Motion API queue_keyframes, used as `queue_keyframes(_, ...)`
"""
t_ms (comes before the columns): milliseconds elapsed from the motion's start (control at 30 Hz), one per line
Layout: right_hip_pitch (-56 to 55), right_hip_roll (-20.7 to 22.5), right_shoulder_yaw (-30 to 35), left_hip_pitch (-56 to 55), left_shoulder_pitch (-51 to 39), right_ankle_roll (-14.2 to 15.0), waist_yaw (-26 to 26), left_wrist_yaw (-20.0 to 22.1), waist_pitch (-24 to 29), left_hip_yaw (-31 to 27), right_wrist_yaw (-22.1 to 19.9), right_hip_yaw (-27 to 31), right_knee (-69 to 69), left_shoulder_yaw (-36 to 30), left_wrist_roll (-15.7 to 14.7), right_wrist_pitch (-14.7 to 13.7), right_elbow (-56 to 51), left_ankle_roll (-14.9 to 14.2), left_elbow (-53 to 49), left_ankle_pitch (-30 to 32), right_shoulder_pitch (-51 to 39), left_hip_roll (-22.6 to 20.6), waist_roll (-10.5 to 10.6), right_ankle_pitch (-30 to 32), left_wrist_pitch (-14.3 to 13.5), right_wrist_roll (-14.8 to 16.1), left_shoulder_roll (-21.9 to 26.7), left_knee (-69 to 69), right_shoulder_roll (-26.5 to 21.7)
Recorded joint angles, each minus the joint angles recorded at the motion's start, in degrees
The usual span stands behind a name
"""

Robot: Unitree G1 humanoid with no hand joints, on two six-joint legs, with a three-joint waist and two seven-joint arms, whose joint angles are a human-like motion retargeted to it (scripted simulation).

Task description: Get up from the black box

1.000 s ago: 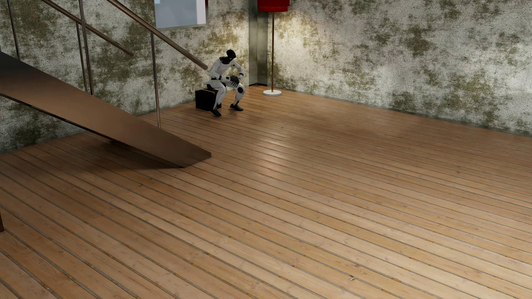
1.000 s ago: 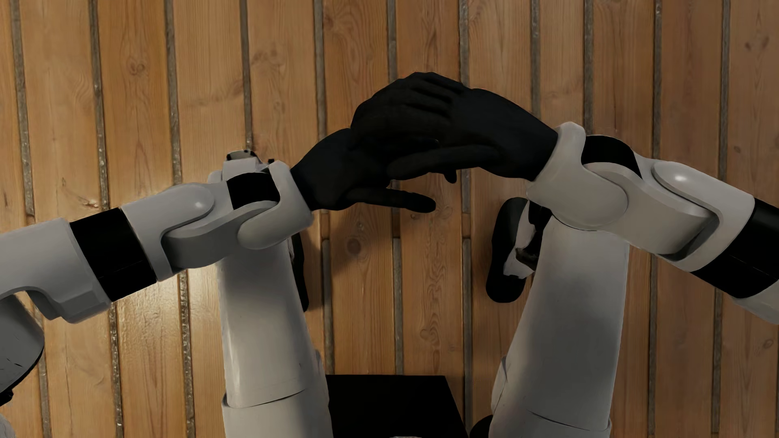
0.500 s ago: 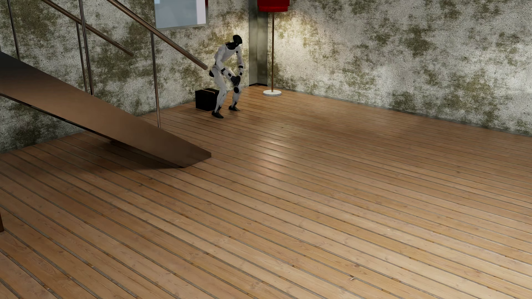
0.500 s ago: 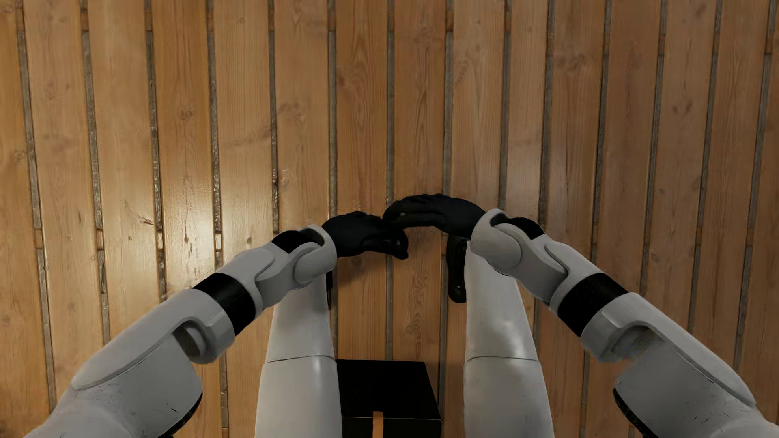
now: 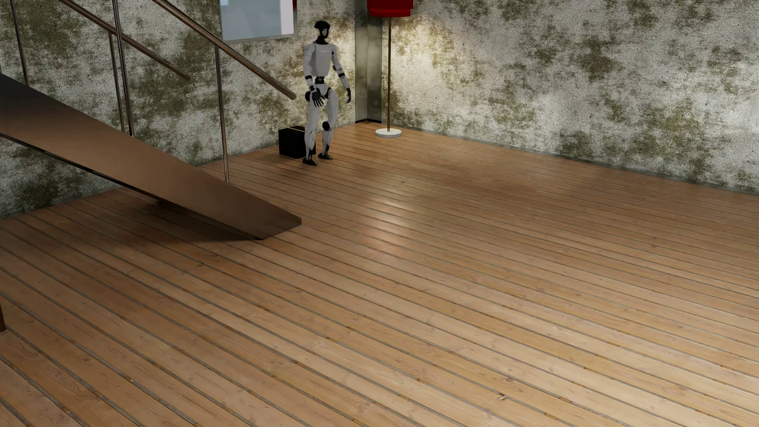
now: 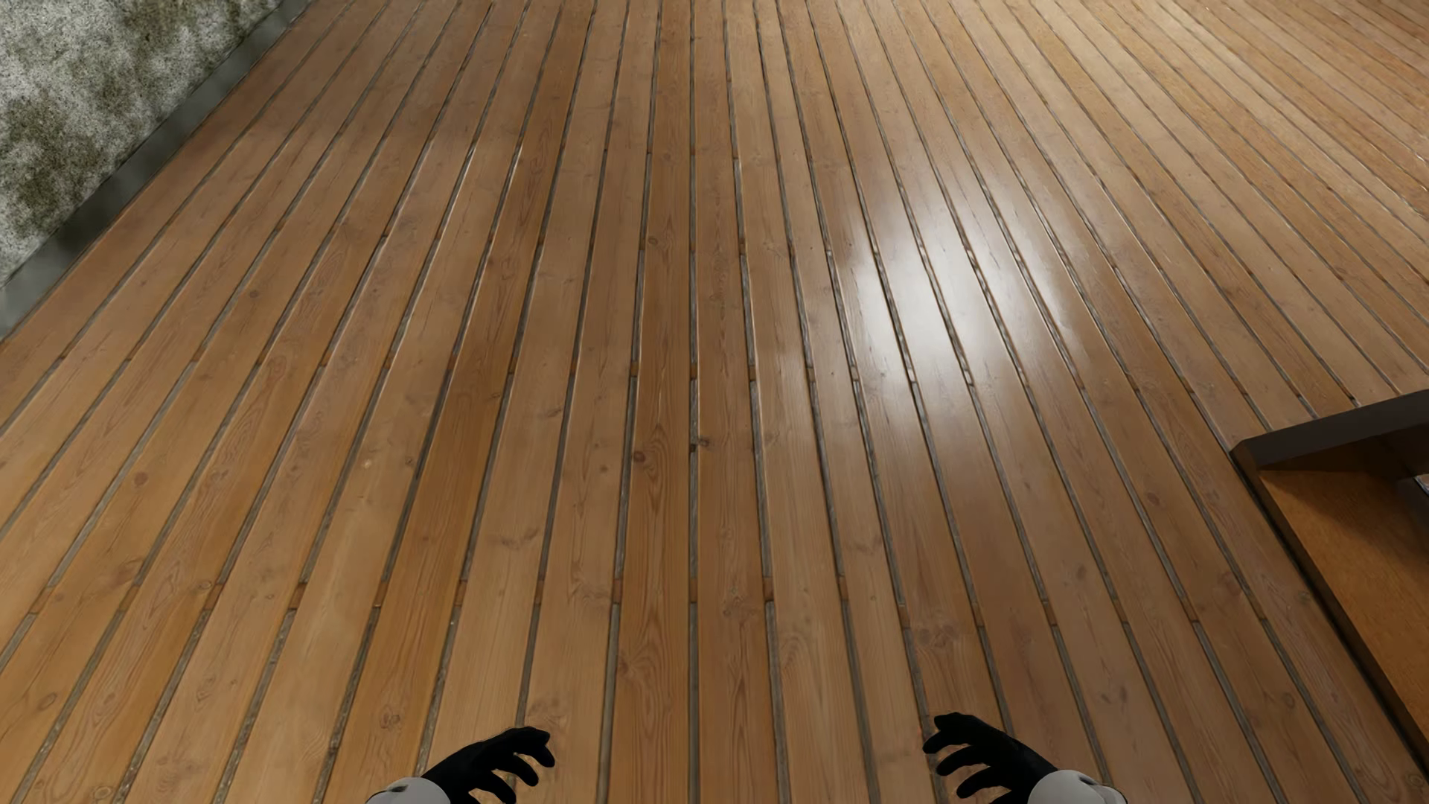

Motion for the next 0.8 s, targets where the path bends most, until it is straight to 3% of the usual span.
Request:
queue_keyframes(67,2.9,0.1,-1.6,1.7,0.1,0.1,0.1,2.4,-1.9,0.5,-1.9,-0.6,-1.7,0.3,-0.4,1.9,6.2,0.0,7.4,-0.9,1.0,0.1,0.1,-0.3,2.7,0.5,-1.1,0.2,1.6)
queue_keyframes(133,4.1,0.1,-3.3,2.5,0.4,0.4,0.4,3.1,-3.6,0.5,-2.4,-0.9,-2.1,0.7,0.3,2.7,8.6,-0.3,10.9,-1.4,2.8,0.4,0.1,-0.9,3.6,0.6,-1.0,0.3,2.8)
queue_keyframes(367,5.1,-0.2,-4.4,3.0,4.8,0.6,0.6,0.2,-6.6,-0.8,2.8,-0.1,-2.1,2.9,-0.2,0.5,1.7,-0.3,5.3,-2.1,8.9,0.8,-0.2,-2.2,1.8,-1.3,1.5,0.5,5.2)
queue_keyframes(500,4.0,-0.5,-4.2,3.0,4.6,-0.1,0.6,0.8,-6.8,-3.0,1.4,0.8,-1.3,2.6,-0.8,1.2,2.4,-0.5,5.3,-3.4,8.3,0.7,-0.3,-1.9,2.6,-0.3,-0.6,-0.1,5.5)
queue_keyframes(800,4.9,0.0,-3.5,3.5,4.7,-0.2,0.6,-0.2,-6.0,-0.6,0.1,0.1,-2.1,1.7,0.1,1.2,3.7,0.6,4.4,-2.0,6.8,0.2,-0.1,-2.0,1.8,0.6,-1.4,0.0,3.8)
